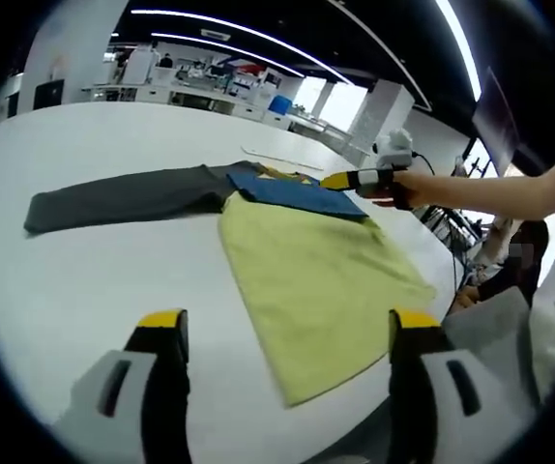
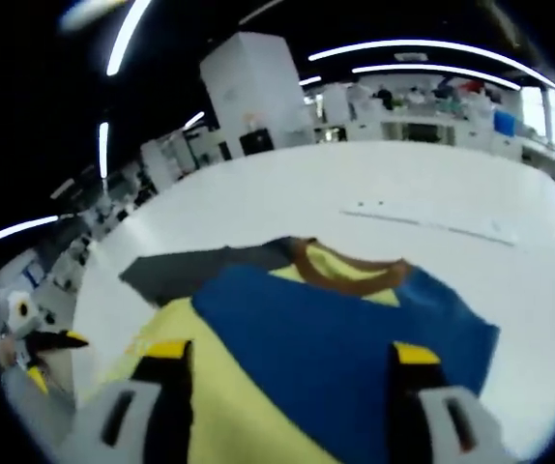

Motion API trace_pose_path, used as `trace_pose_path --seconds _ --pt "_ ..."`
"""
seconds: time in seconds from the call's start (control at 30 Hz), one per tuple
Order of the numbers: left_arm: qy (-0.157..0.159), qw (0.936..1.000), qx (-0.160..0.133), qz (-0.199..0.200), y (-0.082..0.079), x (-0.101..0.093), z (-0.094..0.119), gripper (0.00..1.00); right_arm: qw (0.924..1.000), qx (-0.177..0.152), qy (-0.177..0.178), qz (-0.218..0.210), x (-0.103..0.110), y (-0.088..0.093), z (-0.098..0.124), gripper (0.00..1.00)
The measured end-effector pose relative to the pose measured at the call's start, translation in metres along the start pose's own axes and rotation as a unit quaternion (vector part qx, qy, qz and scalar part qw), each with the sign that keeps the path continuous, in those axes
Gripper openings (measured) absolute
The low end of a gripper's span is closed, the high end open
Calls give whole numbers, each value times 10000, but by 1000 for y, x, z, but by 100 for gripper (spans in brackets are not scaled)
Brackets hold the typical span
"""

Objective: Fold the garment on the visible template until the final outline fits inside the template.

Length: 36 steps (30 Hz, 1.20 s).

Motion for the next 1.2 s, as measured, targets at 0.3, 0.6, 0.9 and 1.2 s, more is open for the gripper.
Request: trace_pose_path --seconds 0.3,0.6,0.9,1.2 --pt "46 10000 36 -11 2 -5 -4 82 9995 59 260 -176 -28 15 19 80" --pt "41 10000 62 7 3 -6 -5 82 9962 309 772 -240 -65 38 46 72" --pt "68 9999 134 3 7 -9 -7 82 9923 355 1030 -596 -81 54 59 47" --pt "73 9999 150 -3 6 -7 -7 82 9896 302 1027 -960 -84 61 64 25"
Point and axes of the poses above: the point that each gripper's makers call its tool centre point, and the gripper's own axes: z roughly backward along the fingers, x roughly to its left, y roughly out of its underside, the point moved 4 cm from there along z, roughly backward along the fingers, and after that the axes turned 11 degrees about z, right-handed, at the moved point
